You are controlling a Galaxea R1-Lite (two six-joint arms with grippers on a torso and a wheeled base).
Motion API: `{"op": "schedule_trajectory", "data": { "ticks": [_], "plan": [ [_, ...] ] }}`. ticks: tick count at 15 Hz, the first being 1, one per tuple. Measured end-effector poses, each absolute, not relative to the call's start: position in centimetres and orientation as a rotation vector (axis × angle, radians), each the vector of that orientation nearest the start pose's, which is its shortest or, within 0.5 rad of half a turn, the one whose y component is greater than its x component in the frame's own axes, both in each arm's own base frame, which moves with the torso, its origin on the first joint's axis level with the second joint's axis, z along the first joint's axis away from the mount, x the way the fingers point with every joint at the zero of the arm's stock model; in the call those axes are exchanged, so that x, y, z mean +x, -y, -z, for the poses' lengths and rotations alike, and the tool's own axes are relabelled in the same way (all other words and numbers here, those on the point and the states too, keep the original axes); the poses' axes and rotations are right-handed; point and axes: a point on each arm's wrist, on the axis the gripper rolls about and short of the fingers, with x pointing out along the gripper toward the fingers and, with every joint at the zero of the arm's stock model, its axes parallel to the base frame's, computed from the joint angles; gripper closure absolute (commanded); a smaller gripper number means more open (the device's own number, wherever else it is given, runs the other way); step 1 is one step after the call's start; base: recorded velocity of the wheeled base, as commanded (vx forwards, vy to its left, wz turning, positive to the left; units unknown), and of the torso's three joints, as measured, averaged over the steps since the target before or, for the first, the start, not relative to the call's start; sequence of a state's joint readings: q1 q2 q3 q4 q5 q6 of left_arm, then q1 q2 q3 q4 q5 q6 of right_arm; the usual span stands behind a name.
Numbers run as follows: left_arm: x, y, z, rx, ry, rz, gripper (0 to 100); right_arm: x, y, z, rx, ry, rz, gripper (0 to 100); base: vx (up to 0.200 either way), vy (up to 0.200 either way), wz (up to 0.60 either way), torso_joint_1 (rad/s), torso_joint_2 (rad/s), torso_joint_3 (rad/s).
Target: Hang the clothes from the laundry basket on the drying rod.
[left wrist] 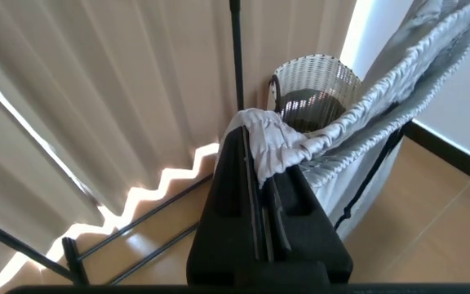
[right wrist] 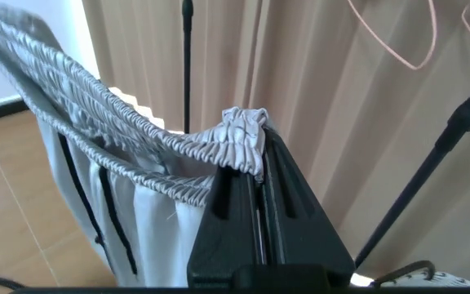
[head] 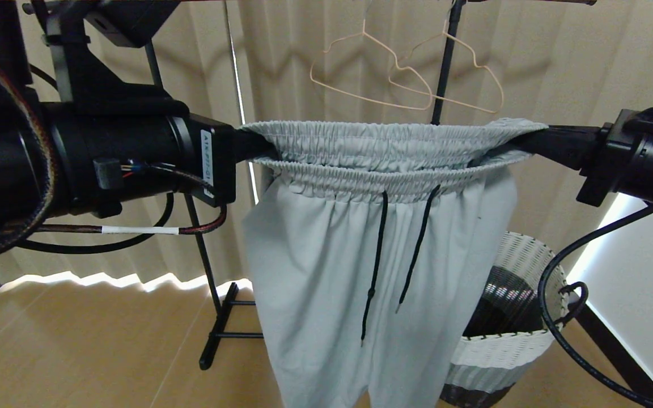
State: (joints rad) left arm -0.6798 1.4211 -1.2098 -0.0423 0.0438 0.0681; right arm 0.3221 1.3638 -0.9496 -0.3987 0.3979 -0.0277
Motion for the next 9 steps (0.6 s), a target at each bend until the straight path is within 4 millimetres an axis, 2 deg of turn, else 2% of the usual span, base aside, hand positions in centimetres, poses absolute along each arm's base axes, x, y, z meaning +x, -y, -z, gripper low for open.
{"op": "schedule_trajectory", "data": {
  "ticks": [3,4,9],
  "plan": [
    [18.96,15.18,-31.73,0.126,-0.136,0.639,100,21.47,-8.10,-29.12,-0.031,-0.002,-0.721,100,0.000,0.000,0.00,0.000,0.00,0.000],
    [18.95,15.19,-31.73,0.126,-0.136,0.640,100,21.46,-8.10,-29.10,-0.031,-0.003,-0.721,0,0.000,0.000,0.00,0.000,0.00,0.000],
    [19.11,15.08,-31.59,0.128,-0.146,0.630,100,21.09,-7.98,-28.50,-0.030,-0.018,-0.723,0,0.000,0.000,0.00,0.000,0.00,0.000]
  ]
}}
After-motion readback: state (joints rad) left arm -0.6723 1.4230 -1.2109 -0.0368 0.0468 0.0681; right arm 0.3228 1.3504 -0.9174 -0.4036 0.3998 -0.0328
